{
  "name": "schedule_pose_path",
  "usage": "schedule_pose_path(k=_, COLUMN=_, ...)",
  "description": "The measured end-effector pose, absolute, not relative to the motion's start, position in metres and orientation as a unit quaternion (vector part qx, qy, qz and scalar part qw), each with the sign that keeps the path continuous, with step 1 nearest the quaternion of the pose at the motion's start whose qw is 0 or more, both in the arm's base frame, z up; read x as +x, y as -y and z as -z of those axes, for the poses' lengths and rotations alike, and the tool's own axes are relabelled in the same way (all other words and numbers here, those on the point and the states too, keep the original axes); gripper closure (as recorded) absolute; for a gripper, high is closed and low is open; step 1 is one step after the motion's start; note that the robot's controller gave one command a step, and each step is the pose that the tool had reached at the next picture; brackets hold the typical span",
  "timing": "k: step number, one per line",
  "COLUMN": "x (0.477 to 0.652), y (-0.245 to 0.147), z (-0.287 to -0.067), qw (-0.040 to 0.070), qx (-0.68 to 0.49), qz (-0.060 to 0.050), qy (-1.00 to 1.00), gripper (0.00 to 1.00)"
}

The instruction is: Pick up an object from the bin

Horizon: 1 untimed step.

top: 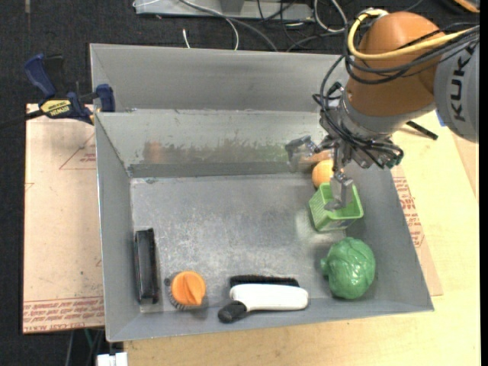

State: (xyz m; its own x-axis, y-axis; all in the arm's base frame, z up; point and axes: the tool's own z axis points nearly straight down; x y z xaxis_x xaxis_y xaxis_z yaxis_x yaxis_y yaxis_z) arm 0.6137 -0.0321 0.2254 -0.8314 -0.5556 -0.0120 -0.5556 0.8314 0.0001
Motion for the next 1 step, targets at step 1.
schedule_pose_path(k=1, x=0.6182, y=0.0347, z=-0.2232, qw=0.005, qx=-0.3, qz=-0.002, qy=-0.954, gripper=0.0)
